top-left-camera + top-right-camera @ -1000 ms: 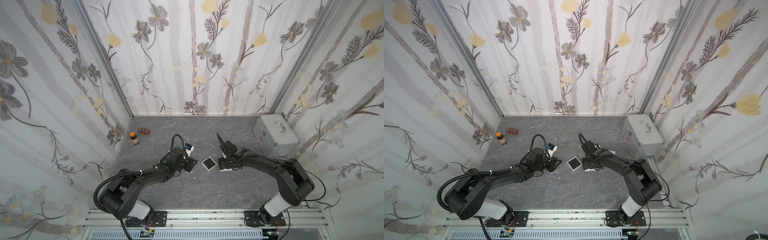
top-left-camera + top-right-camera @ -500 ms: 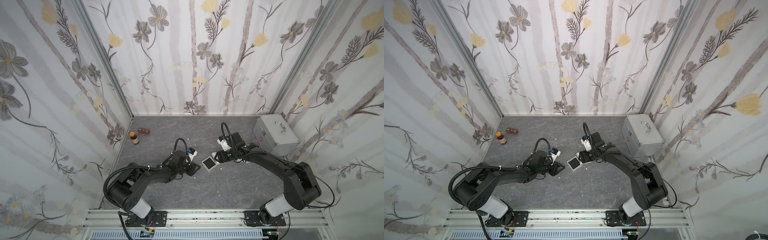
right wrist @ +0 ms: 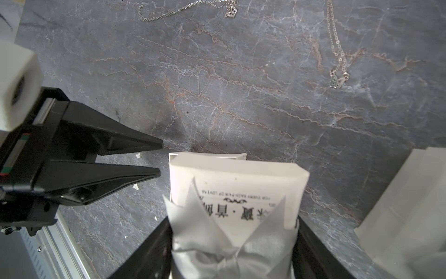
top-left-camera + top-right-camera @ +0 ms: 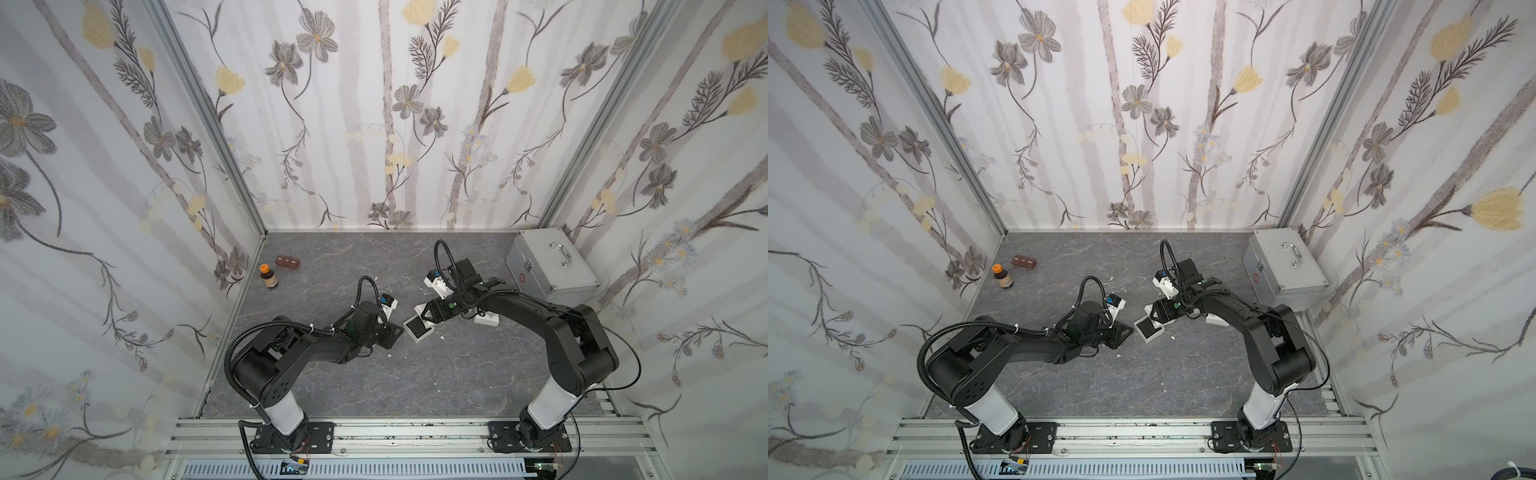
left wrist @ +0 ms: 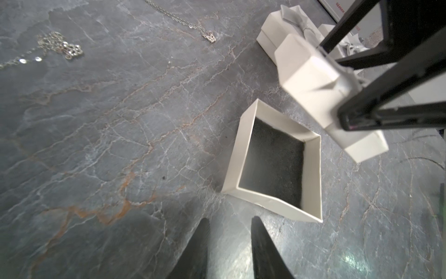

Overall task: Take the necklace out of the lift-off lid jewelry box
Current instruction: Close the lid on the jewelry box.

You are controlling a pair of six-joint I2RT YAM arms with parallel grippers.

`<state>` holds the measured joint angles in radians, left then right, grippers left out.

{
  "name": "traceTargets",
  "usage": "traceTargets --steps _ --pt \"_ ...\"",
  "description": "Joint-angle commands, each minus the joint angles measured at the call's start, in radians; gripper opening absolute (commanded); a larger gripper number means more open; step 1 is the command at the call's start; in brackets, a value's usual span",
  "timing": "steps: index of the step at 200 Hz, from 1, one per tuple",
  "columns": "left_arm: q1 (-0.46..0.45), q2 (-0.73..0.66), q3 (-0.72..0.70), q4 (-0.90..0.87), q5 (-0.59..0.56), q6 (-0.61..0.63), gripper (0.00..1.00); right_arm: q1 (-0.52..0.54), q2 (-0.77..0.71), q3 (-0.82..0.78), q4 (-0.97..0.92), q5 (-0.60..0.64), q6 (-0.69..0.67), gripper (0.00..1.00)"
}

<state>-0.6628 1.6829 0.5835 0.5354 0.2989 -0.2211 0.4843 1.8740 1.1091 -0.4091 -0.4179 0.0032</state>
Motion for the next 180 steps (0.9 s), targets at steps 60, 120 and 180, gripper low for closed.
traceTargets --steps 60,120,180 --pt "-0.006 0.038 0.045 0.011 -0.048 0.000 0.31 0.001 0.014 -0.031 0.061 -0.059 0.046 0.69" --pt "-0.008 0.048 0.075 -0.022 -0.073 0.012 0.31 0.001 0.025 -0.036 0.094 -0.062 0.073 0.69" --pt "-0.014 0.052 0.091 -0.033 -0.084 0.008 0.31 0.001 0.036 -0.040 0.111 -0.078 0.096 0.69"
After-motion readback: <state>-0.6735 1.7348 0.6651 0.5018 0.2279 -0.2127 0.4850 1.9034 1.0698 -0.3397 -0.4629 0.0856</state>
